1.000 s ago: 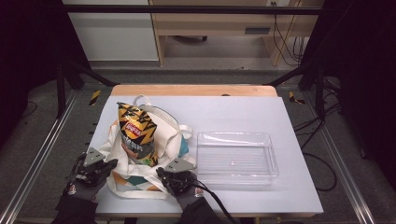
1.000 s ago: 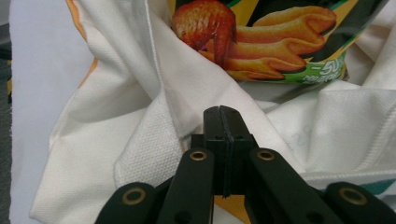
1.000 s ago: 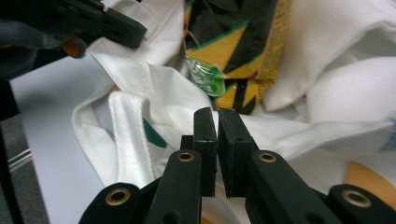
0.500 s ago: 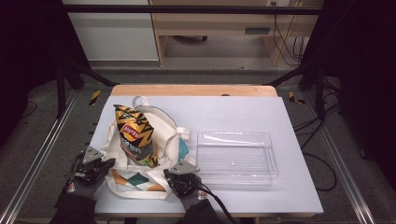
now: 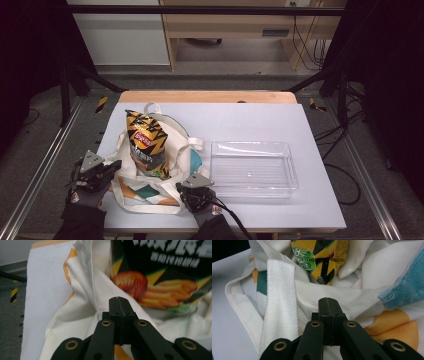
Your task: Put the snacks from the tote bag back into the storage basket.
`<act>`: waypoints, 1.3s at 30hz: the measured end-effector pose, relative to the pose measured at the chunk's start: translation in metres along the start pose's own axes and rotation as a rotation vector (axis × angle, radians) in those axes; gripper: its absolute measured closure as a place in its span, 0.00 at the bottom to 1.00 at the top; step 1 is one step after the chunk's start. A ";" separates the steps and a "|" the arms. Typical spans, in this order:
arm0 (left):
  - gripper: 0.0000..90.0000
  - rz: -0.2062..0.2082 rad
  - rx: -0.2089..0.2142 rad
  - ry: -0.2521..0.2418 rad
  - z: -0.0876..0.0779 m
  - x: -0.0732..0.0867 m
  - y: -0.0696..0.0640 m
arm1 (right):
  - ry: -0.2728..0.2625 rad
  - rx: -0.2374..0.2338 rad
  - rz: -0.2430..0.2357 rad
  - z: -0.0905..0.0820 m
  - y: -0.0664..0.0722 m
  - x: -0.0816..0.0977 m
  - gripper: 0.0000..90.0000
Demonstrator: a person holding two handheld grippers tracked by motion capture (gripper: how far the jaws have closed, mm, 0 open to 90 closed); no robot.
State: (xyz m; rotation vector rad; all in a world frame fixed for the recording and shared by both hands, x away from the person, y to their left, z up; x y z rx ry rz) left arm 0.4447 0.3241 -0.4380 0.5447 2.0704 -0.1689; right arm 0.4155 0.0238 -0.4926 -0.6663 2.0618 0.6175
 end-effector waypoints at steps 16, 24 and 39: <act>1.00 0.116 -0.099 0.166 0.018 0.017 0.004 | -0.001 0.016 0.002 -0.001 0.000 0.001 1.00; 1.00 0.070 -0.061 0.180 0.025 0.023 0.008 | 0.004 0.045 0.007 -0.001 0.000 0.001 1.00; 0.92 0.050 -0.020 0.132 0.021 0.023 0.009 | -0.007 0.036 0.027 -0.003 0.000 -0.001 1.00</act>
Point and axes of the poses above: each handheld gripper's, and its own axes: z roughly forward along the jaws, x roughly out of its underside, y roughly to its left, the point moved 1 cm from there along z, roughly forward along the jaws, and after that the axes turned 5 degrees about z, right-handed, at the moved point
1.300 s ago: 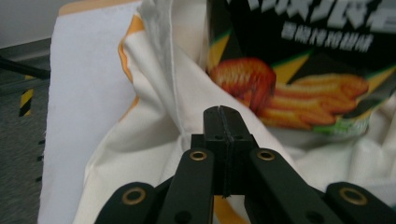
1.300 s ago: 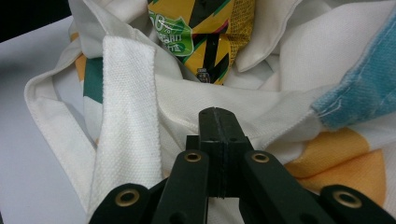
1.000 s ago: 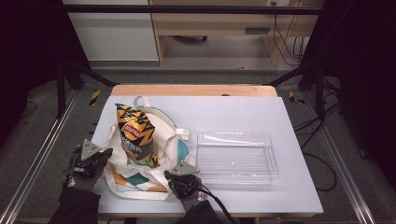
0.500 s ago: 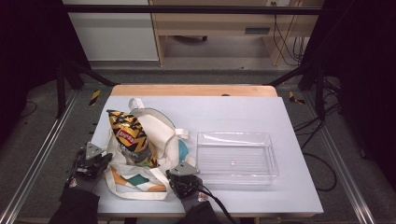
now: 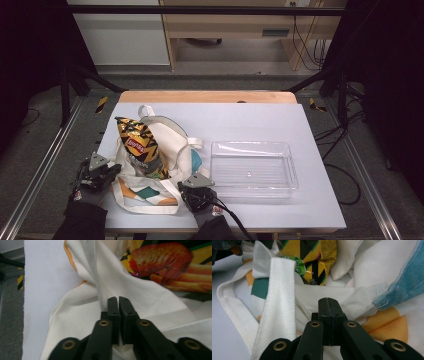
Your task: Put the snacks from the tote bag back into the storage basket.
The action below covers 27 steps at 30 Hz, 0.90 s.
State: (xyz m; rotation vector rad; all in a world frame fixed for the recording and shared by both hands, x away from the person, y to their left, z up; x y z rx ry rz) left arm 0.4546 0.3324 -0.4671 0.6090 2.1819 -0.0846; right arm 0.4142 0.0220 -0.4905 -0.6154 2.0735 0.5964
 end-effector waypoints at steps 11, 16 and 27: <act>0.73 -0.018 0.002 -0.119 -0.029 -0.009 -0.005 | -0.088 -0.034 -0.029 -0.019 0.005 -0.016 0.82; 0.66 -0.033 -0.006 -0.163 -0.039 -0.014 -0.006 | -0.118 -0.037 -0.035 -0.029 0.005 -0.027 0.79; 0.55 -0.052 -0.005 -0.255 -0.060 -0.032 -0.009 | -0.210 -0.042 -0.016 -0.053 -0.003 -0.054 0.69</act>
Point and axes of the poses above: each handheld gripper's, and its own axes: z roughly forward along the jaws, x roughly out of its underside, y roughly to its left, the point moved 1 cm from there along z, roughly forward along the jaws, and after that the axes turned 5 degrees about z, right-handed, at the moved point
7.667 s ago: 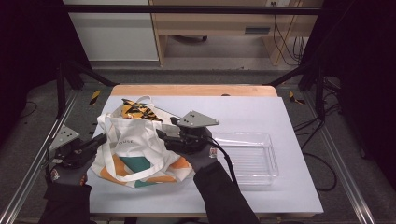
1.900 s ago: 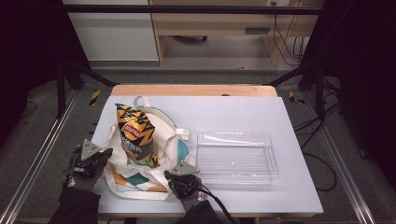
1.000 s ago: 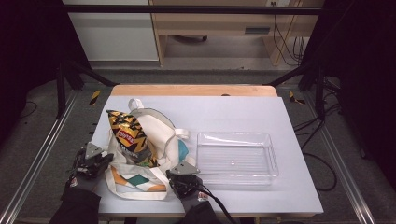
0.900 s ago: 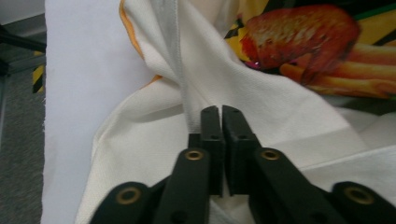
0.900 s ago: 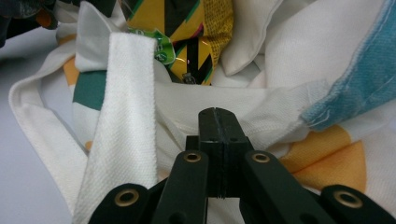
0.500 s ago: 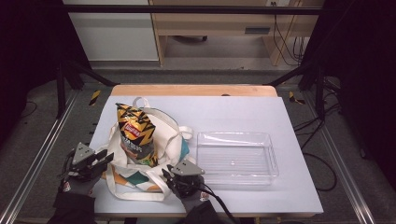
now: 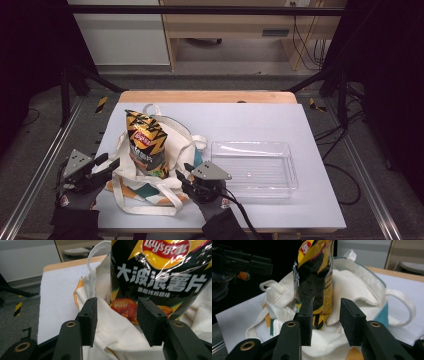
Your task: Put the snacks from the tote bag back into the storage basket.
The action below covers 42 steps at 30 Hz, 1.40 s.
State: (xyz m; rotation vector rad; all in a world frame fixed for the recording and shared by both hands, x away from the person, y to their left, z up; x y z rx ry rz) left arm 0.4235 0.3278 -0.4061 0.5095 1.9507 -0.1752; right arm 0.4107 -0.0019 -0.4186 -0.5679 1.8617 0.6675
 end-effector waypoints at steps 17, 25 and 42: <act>0.47 -0.021 0.027 -0.077 -0.011 -0.026 -0.001 | -0.057 0.000 -0.012 -0.007 -0.007 -0.040 0.58; 0.47 -0.012 0.016 -0.104 -0.012 -0.040 0.002 | -0.076 -0.006 -0.029 -0.003 -0.001 -0.055 0.58; 0.47 -0.062 0.000 -0.159 0.008 -0.069 0.018 | -0.083 -0.032 -0.050 0.013 0.021 -0.081 0.57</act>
Point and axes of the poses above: each handheld gripper's, and its own axes: z roughly forward along the jaws, x roughly out of its underside, y roughly to its left, the point moved 1 cm from there along z, roughly forward along the jaws, and after that the axes turned 5 degrees about z, right-handed, at the moved point
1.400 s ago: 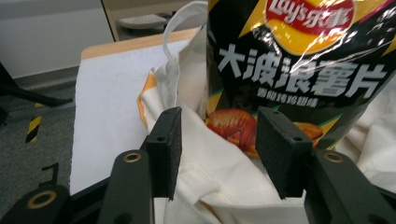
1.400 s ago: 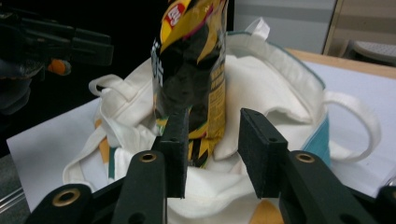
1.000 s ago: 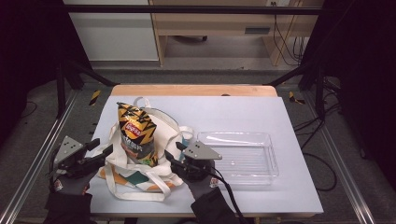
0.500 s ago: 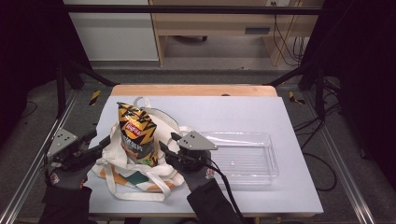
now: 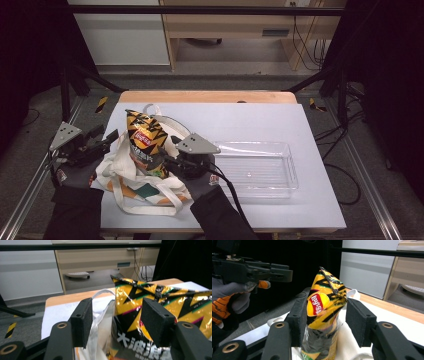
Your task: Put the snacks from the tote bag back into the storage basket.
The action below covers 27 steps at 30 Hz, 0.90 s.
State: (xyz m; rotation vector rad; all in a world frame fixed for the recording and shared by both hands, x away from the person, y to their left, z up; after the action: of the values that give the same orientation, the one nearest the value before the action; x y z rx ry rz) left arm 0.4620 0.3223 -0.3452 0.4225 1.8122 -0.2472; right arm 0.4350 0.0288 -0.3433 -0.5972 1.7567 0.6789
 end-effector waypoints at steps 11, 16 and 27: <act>0.48 0.006 0.012 0.037 0.027 -0.001 0.002 | 0.033 0.025 0.006 0.018 -0.001 0.003 0.57; 0.49 0.016 0.028 0.054 0.044 0.000 -0.001 | 0.047 0.033 0.008 0.023 -0.004 0.004 0.59; 0.58 0.011 0.070 0.085 0.062 0.001 -0.005 | 0.074 0.038 0.016 0.034 -0.007 0.008 0.70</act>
State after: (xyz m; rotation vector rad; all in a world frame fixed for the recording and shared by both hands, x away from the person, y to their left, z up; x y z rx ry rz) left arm 0.5147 0.2946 -0.3642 0.4979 1.8877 -0.2897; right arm 0.4606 0.0478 -0.3598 -0.5899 1.8411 0.6395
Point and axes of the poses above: each handheld gripper's, and its own axes: z roughly forward along the jaws, x roughly out of its underside, y roughly to its left, the point moved 1 cm from there along z, roughly forward along the jaws, and after that the axes turned 5 degrees about z, right-handed, at the moved point
